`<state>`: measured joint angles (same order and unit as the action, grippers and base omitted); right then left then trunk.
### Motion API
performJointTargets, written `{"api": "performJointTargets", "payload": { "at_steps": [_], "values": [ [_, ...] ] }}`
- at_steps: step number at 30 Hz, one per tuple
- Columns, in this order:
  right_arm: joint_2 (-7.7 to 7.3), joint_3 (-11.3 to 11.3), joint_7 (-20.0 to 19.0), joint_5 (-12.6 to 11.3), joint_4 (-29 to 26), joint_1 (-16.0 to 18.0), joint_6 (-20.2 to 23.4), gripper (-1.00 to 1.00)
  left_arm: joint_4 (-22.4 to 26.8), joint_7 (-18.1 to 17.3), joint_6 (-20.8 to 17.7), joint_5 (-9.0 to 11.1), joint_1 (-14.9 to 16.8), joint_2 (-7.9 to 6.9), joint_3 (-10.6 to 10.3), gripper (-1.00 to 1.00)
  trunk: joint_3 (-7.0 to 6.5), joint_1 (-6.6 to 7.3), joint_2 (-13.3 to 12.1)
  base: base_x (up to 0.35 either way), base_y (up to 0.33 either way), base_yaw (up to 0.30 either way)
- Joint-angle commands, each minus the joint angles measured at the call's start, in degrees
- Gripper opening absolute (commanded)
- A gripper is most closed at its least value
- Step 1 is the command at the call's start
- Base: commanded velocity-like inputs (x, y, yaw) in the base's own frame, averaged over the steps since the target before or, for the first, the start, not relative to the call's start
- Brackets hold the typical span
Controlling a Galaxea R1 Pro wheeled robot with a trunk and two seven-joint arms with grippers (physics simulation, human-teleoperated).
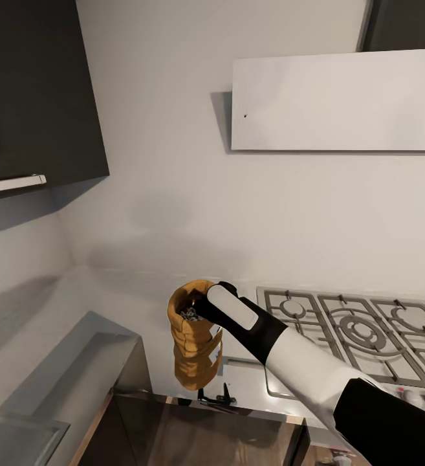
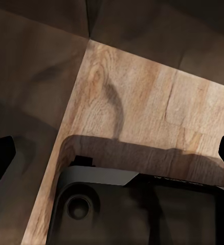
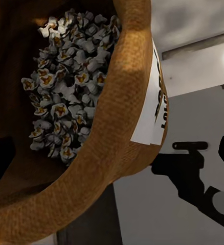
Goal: In the kitchen, take the popcorn bag from the countertop, put it into the microwave, and heat it until the popcorn is cooked so the cooked popcorn ends up inside the bag.
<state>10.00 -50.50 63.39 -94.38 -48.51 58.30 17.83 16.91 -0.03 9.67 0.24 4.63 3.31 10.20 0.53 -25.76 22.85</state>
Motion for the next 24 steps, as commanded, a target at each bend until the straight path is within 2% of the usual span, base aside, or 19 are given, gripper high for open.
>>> {"api": "performJointTargets", "payload": {
  "at_steps": [1, 9, 24],
  "values": [
    [0.00, -0.1, 0.2, 0.0, 0.0, 0.1, 0.6, 1.00, 0.0, 0.0, 0.2, 0.0, 0.0, 0.03, 0.2, 1.00, 0.06, -0.03, 0.1, 0.000, 0.000, 0.000],
    [0.00, 0.0, 0.2, 0.0, 0.0, 0.0, 0.6, 1.00, 0.0, 0.0, 0.2, 0.0, 0.0, 0.03, 0.2, 1.00, 0.06, -0.03, 0.1, 0.130, 0.018, 0.000],
    [0.00, -0.1, -1.8, 0.0, 0.1, -0.3, 0.6, 1.00, 0.0, 0.0, 0.2, 0.0, 0.0, 0.03, 0.2, 1.00, 0.06, -0.03, 0.1, 0.008, 0.001, 0.000]
  ]
}}
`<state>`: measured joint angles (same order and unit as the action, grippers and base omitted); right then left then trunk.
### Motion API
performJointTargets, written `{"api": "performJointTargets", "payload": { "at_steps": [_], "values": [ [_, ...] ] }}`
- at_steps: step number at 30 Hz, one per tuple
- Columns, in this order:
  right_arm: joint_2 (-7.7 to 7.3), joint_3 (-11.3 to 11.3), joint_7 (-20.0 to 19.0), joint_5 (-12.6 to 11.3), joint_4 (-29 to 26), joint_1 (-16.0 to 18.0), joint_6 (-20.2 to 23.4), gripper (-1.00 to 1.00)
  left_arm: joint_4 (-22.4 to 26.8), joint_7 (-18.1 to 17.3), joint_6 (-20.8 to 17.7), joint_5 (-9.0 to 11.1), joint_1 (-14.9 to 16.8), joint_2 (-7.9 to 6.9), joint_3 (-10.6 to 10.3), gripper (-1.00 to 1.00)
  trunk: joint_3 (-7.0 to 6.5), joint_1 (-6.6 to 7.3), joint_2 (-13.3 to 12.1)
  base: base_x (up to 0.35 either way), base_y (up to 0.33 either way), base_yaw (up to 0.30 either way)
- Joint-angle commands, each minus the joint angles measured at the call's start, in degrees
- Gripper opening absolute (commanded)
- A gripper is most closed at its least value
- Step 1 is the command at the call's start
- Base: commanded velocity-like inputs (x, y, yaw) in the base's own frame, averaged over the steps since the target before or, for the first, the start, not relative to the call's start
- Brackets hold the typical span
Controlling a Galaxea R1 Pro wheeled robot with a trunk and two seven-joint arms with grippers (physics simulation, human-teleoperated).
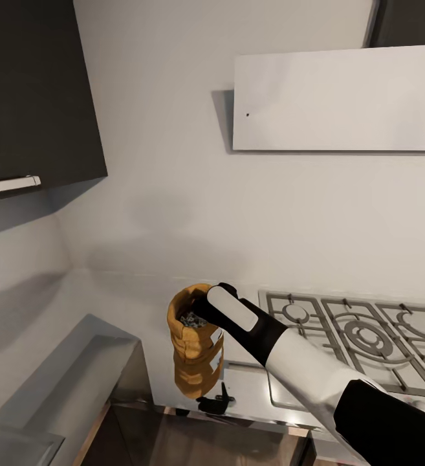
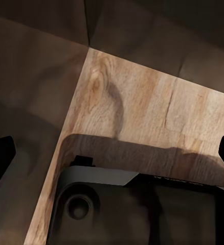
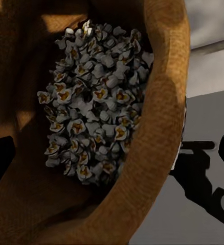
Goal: In the kitchen, take the popcorn bag from the countertop, put it into the microwave, and heat it until the popcorn is cooked so the cooked popcorn ends up inside the bag.
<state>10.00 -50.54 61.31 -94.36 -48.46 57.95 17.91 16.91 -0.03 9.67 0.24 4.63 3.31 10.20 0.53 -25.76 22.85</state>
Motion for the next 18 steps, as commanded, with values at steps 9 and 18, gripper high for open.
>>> {"api": "performJointTargets", "payload": {
  "at_steps": [9, 18],
  "values": [
    [0.00, -0.2, -0.1, 0.0, 0.0, -2.0, 0.5, 1.00, 0.0, 0.1, 0.2, 0.0, 0.0, 0.03, 0.2, 1.00, 0.06, -0.03, 0.1, 0.000, 0.000, 0.000],
    [0.00, -0.2, -1.2, 0.0, 1.1, -2.5, 0.5, -1.00, 0.0, 0.0, 0.2, 0.0, 0.0, 0.03, 0.2, 1.00, 0.06, -0.03, 0.1, 0.000, 0.000, 0.000]
  ]
}}
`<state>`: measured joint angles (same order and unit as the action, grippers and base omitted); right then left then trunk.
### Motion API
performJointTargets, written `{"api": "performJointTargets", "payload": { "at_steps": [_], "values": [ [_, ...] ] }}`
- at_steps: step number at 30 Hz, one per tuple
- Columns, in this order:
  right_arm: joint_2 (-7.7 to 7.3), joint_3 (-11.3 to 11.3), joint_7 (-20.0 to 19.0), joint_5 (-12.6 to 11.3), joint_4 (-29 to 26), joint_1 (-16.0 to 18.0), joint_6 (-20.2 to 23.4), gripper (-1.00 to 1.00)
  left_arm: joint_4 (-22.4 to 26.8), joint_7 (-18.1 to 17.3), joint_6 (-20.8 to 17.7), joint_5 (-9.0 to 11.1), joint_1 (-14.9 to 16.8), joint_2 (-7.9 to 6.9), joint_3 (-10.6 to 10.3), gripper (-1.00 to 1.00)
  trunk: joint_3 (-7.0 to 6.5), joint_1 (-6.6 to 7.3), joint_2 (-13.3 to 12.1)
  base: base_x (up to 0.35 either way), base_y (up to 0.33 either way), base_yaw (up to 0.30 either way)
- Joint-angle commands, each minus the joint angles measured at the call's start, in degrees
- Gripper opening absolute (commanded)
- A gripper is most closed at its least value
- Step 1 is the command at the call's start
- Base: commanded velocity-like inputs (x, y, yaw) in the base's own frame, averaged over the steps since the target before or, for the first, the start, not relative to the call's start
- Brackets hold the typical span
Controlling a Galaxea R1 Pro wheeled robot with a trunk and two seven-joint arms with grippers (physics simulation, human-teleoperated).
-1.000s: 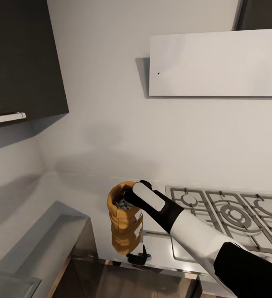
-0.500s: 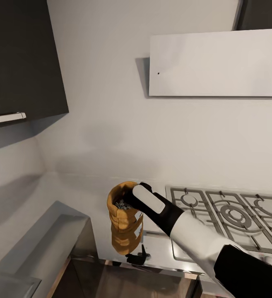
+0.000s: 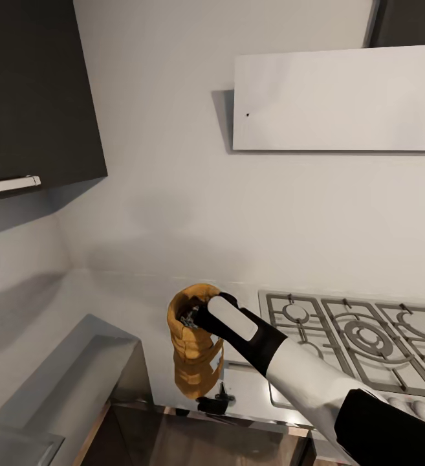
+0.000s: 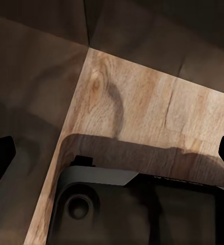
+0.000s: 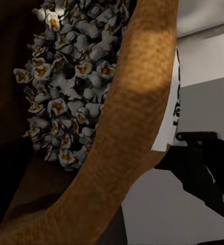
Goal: In the kitchen, take the popcorn bag from the countertop, put it into the microwave, and heat it until the popcorn is cooked so the cooked popcorn ends up inside the bag.
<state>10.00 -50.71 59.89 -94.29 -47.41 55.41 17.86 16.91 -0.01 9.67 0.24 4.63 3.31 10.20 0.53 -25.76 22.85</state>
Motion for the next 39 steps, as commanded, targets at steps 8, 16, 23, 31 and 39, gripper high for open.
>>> {"api": "performJointTargets", "payload": {
  "at_steps": [8, 16, 23, 31, 39],
  "values": [
    [0.00, -0.1, -0.7, 0.0, 0.6, 0.1, 0.6, -1.00, 0.0, 0.0, 0.2, 0.0, 0.0, 0.03, 0.2, 1.00, 0.06, -0.03, 0.1, 0.000, 0.000, 0.000],
    [0.00, -0.1, -0.7, 0.0, 0.6, 0.1, 0.6, -1.00, 0.0, 0.0, 0.2, 0.0, 0.0, 0.03, 0.2, 1.00, 0.06, -0.03, 0.1, 0.000, 0.000, 0.000],
    [0.00, -0.1, -0.7, 0.0, 0.5, 0.2, 0.8, -1.00, 0.0, 0.0, 0.2, 0.0, 0.0, 0.03, 0.2, 1.00, 0.06, -0.03, 0.1, 0.000, 0.000, 0.000],
    [0.00, 0.2, 6.7, 0.0, -0.3, 4.4, 4.1, -1.00, 0.0, 0.0, 0.2, 0.0, 0.0, 0.03, 0.2, 1.00, 0.06, -0.03, 0.1, 0.000, 0.000, 0.000],
    [-1.23, 10.1, 18.9, 0.3, -2.4, 10.6, 15.6, -1.00, 0.0, 0.0, 0.2, 0.2, 0.0, 0.03, 0.2, 1.00, 0.06, -0.03, 0.1, 0.000, 0.000, 0.000]
  ]
}}
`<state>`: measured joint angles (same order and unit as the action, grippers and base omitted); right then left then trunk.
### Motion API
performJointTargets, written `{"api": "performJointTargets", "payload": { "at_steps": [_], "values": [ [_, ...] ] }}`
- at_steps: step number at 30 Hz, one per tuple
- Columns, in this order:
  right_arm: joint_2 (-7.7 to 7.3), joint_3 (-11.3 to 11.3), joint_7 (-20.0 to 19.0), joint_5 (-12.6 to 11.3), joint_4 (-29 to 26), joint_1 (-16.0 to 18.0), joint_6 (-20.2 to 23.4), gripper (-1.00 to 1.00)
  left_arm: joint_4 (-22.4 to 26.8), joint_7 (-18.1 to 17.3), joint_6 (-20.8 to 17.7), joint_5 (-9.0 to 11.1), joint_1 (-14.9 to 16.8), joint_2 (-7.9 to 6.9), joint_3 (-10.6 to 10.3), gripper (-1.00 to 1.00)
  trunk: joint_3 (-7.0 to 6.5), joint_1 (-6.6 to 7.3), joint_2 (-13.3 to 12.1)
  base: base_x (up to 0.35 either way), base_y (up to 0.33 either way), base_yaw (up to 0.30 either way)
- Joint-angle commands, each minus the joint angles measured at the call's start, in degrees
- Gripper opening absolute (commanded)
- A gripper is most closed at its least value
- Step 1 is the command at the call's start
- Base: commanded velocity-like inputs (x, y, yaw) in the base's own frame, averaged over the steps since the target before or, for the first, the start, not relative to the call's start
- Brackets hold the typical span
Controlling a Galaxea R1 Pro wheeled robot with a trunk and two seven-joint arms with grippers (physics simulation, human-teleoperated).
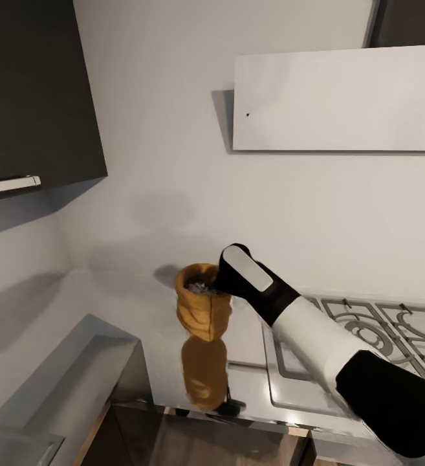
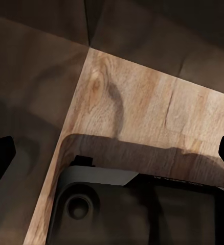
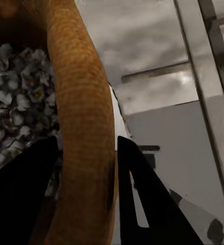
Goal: In the kitchen, take the popcorn bag from the countertop, put it into the microwave, and heat it until the popcorn is cooked so the cooked popcorn ends up inside the bag.
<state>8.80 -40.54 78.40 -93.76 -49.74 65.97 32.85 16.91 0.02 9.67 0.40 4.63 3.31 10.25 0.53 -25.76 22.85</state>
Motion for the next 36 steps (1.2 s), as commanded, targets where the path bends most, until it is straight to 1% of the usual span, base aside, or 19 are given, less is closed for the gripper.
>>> {"api": "performJointTargets", "payload": {
  "at_steps": [1, 4, 5, 8, 11, 16, 18, 20, 25, 26, 27, 28, 29, 30, 32, 33, 34, 36],
  "values": [
    [-1.04, 0.1, 0.8, -0.2, -1.4, 0.2, 1.1, -1.00, 0.0, 0.0, 0.2, 0.1, 0.0, 0.03, 0.1, 1.00, 0.06, -0.03, 0.1, 0.000, 0.000, 0.000],
    [-4.24, 0.3, 1.7, -0.2, -5.5, 0.3, 2.3, -1.00, 0.0, 0.0, 0.2, 0.1, 0.0, 0.03, 0.1, 1.00, 0.06, -0.03, 0.1, 0.000, 0.000, 0.000],
    [-4.78, 0.4, 2.2, -0.3, -6.1, 0.3, 2.5, -1.00, 0.0, 0.0, 0.2, 0.1, 0.0, 0.03, 0.1, 1.00, 0.06, -0.03, 0.1, 0.000, 0.000, 0.000],
    [-5.65, 0.6, 3.2, -0.4, -6.6, 0.3, 3.3, -1.00, 0.0, -0.1, 0.2, 0.1, 0.0, 0.03, 0.1, 1.00, 0.06, -0.03, 0.1, 0.000, 0.000, 0.000],
    [-5.73, 0.6, 3.3, -0.2, -6.7, 0.3, 4.4, -1.00, 0.0, 0.1, 0.2, 0.5, 0.0, 0.11, 0.3, 1.00, 0.06, -0.03, 0.1, -0.196, 0.000, 0.000],
    [-5.77, 0.6, 3.3, -0.2, -6.8, 0.4, 5.3, -1.00, 0.0, 0.1, 0.2, 0.6, 0.0, 0.11, 0.2, 1.00, 0.06, -0.03, 0.1, -0.335, -0.055, 0.000],
    [-5.85, 0.6, 3.3, -0.1, -7.8, 0.4, 5.4, -1.00, 0.0, 0.1, 0.2, 0.6, 0.0, 0.11, 0.2, 1.00, 0.03, -0.03, 0.1, -0.337, -0.099, -0.098],
    [-6.36, 0.6, 3.3, -0.1, -9.2, 0.3, 5.5, -1.00, 0.0, 0.1, 0.2, 0.6, 0.0, 0.11, 0.2, 1.00, -0.05, -0.03, 0.1, -0.337, -0.110, -0.222],
    [-8.80, 0.5, 3.4, -0.2, -10.9, 0.3, 6.1, -1.00, 0.0, 0.1, 0.2, 0.6, 0.0, 0.11, 0.2, 1.00, -0.32, -0.03, 0.1, -0.337, -0.124, -0.259],
    [-9.87, 0.6, 3.4, -0.3, -11.1, 0.4, 6.2, -1.00, 0.0, 0.1, 0.2, 0.6, 0.0, 0.11, 0.2, 1.00, -0.39, -0.03, 0.1, -0.337, -0.139, -0.261],
    [-10.51, 0.6, 3.4, -0.3, -11.2, 0.6, 6.4, -1.00, 0.0, 0.1, 0.2, 0.6, 0.0, 0.11, 0.2, 1.00, -0.45, -0.03, 0.1, -0.337, -0.142, -0.259],
    [-11.45, 0.8, 3.4, -0.4, -11.4, 1.1, 6.9, -1.00, 0.0, 0.1, 0.2, 0.5, 0.0, 0.11, 0.2, 1.00, -0.51, -0.03, 0.1, -0.337, -0.144, -0.250],
    [-12.69, 1.6, 3.4, -0.5, -11.5, 2.5, 7.7, -1.00, 0.0, 0.1, 0.2, 0.5, 0.0, 0.11, 0.2, 1.00, -0.56, -0.03, 0.1, -0.337, -0.146, -0.174],
    [-13.32, 3.0, 3.4, -0.5, -11.2, 3.8, 10.2, -1.00, 0.0, 0.1, 0.2, 0.4, 0.0, 0.11, 0.2, 1.00, -0.57, -0.03, 0.1, -0.337, -0.146, -0.057],
    [-13.61, 4.5, 3.4, -0.5, -10.9, 5.1, 12.6, -1.00, 0.0, 0.1, 0.2, 0.3, 0.0, 0.11, 0.2, 1.00, -0.58, -0.03, 0.1, -0.337, -0.146, -0.022],
    [-14.01, 4.9, 3.4, -0.4, -10.7, 5.9, 14.1, -1.00, 0.0, 0.1, 0.2, 0.3, 0.0, 0.11, 0.2, 1.00, -0.58, -0.03, 0.1, -0.337, -0.146, -0.006],
    [-14.76, 5.1, 3.4, -0.4, -10.5, 6.3, 15.1, -1.00, 0.0, 0.1, 0.2, 0.2, 0.0, 0.11, 0.1, 1.00, -0.58, -0.03, 0.1, -0.337, -0.146, -0.003],
    [-15.90, 5.2, 3.4, -0.5, -10.5, 6.5, 15.8, -1.00, 0.0, 0.2, 0.2, 0.2, 0.0, 0.11, 0.1, 1.00, -0.58, -0.03, 0.1, -0.337, -0.146, -0.001]
  ]
}}
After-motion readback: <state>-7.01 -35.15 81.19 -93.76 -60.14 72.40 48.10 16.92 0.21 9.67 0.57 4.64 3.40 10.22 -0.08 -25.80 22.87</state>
